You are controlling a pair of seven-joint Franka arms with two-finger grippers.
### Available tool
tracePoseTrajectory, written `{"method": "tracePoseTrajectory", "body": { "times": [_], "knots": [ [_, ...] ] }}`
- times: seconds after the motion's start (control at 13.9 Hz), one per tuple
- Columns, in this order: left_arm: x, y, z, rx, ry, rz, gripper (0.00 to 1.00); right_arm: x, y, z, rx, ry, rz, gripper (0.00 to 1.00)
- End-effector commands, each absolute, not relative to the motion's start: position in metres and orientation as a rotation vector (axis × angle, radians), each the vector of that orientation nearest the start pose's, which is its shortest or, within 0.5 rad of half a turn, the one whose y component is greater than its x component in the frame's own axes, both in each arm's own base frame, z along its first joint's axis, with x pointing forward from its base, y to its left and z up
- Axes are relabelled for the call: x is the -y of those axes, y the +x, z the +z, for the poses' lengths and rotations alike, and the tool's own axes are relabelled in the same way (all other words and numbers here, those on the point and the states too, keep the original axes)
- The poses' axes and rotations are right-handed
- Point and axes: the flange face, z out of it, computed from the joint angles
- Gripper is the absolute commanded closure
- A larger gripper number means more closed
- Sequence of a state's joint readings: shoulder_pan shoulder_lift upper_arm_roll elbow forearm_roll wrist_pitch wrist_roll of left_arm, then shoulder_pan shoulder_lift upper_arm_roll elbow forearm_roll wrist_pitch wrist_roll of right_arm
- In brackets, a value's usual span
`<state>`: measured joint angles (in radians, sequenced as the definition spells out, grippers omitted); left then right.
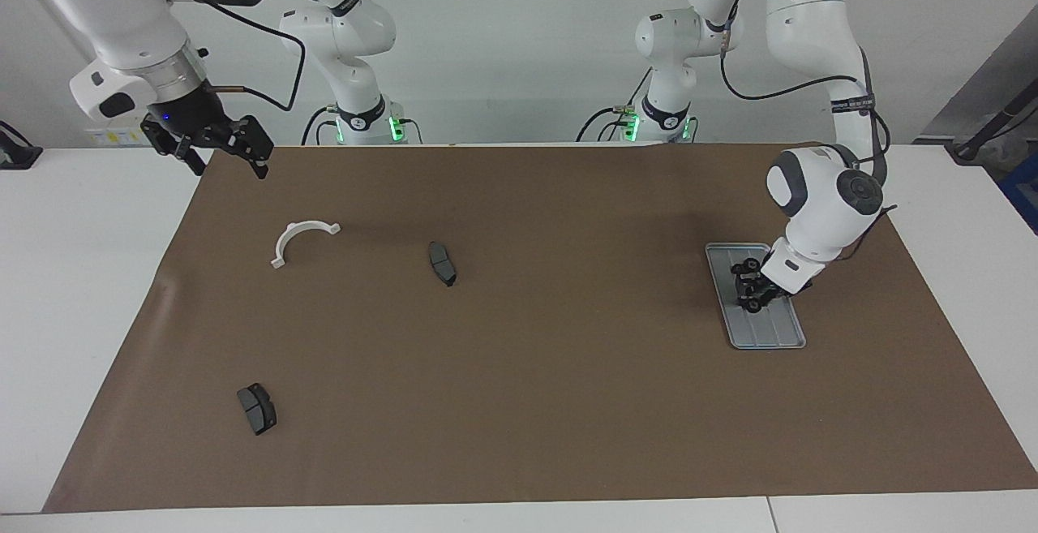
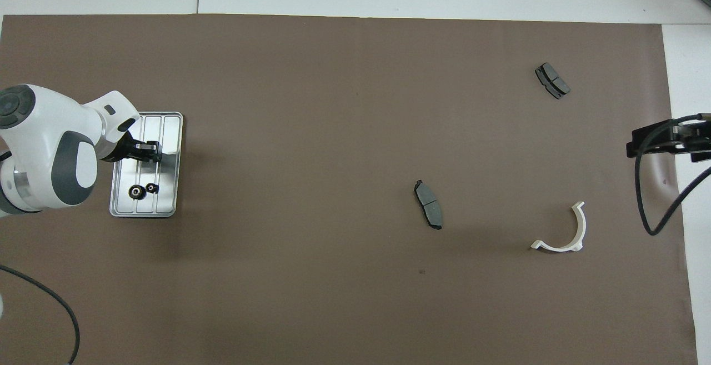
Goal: Place bearing gear from tray to pile
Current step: 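Lower the left gripper and grasp a black bearing in the tray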
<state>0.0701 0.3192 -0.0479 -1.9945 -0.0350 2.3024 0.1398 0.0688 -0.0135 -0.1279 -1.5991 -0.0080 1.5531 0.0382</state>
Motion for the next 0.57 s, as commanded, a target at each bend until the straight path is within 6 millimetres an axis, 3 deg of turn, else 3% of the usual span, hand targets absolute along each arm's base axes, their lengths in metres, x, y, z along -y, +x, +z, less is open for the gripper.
{"method": "tracePoseTrajectory", "body": {
  "times": [0.0,0.29,0.5],
  "knots": [
    [0.001,0.593,0.291,-0.147,-3.188,0.046,0.76,0.032,0.54,0.618,-0.181,-3.141,0.051,0.0],
    [0.001,0.596,0.294,-0.147,-3.188,0.037,0.95,0.032,0.54,0.618,-0.178,-3.141,0.051,0.0],
    [0.01,0.609,0.31,-0.103,-3.19,0.032,0.98,0.032,0.541,0.619,-0.171,-3.143,0.044,0.0]
  ]
}}
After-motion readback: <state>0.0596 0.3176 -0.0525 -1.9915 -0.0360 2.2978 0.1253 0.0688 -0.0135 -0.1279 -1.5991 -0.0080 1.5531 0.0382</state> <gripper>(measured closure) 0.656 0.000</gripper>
